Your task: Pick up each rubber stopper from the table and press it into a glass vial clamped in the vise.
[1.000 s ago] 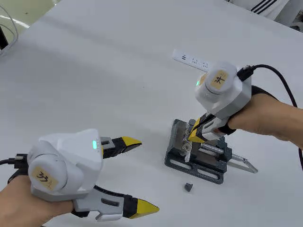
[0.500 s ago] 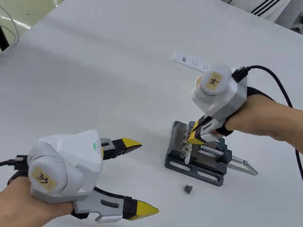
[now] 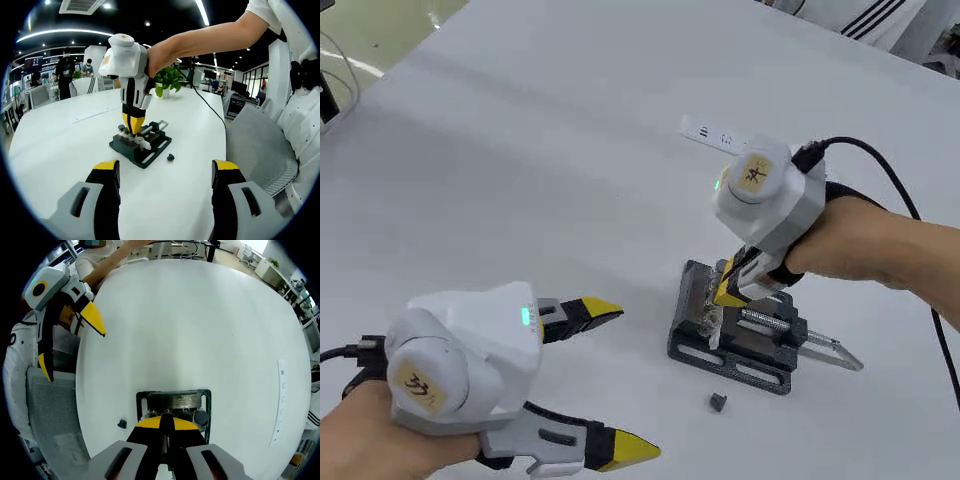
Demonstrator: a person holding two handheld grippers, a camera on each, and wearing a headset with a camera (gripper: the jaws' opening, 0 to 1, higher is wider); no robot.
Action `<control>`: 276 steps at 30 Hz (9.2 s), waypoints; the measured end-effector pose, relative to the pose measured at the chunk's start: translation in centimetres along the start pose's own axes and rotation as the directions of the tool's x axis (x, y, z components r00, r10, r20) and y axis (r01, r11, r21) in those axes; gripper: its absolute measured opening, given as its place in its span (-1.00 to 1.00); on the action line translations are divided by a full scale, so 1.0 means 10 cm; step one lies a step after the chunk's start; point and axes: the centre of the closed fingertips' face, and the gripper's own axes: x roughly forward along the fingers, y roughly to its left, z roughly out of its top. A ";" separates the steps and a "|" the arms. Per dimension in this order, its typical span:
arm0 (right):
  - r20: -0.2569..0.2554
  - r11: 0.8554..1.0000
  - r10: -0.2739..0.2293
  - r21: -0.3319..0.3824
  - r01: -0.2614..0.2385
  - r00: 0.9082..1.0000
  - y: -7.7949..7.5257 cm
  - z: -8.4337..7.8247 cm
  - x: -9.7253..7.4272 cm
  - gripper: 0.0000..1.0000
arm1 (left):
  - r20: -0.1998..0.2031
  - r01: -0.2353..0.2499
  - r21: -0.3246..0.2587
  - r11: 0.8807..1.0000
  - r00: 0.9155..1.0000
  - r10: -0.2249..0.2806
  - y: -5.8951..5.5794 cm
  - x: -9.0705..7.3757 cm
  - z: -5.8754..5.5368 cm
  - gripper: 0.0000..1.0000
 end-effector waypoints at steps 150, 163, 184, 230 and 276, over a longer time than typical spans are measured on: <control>0.629 0.838 -0.408 0.546 -0.002 0.662 1.40 -1.73 -0.38 0.45 | -0.497 0.415 0.345 0.842 0.842 -0.211 -0.20 1.40 -0.65 -0.82; 0.627 0.837 -0.406 0.547 -0.005 0.665 1.39 -1.74 -0.37 0.43 | -0.509 0.422 0.349 0.837 0.835 -0.209 -0.18 1.39 -0.68 -0.87; 0.632 0.837 -0.408 0.547 -0.006 0.659 1.39 -1.74 -0.35 0.41 | -0.510 0.407 0.364 0.838 0.840 -0.186 -0.17 1.39 -0.70 -0.89; 0.755 0.929 -0.317 0.368 0.028 0.574 1.22 -0.80 -1.03 0.13 | -0.109 0.210 0.160 0.965 0.975 -0.194 -0.61 0.88 0.46 -0.91; 0.765 0.994 -0.061 0.103 -0.029 0.641 1.47 -0.29 -1.11 -0.83 | -0.003 0.234 0.139 0.962 0.972 -0.235 -0.79 0.63 0.78 -0.91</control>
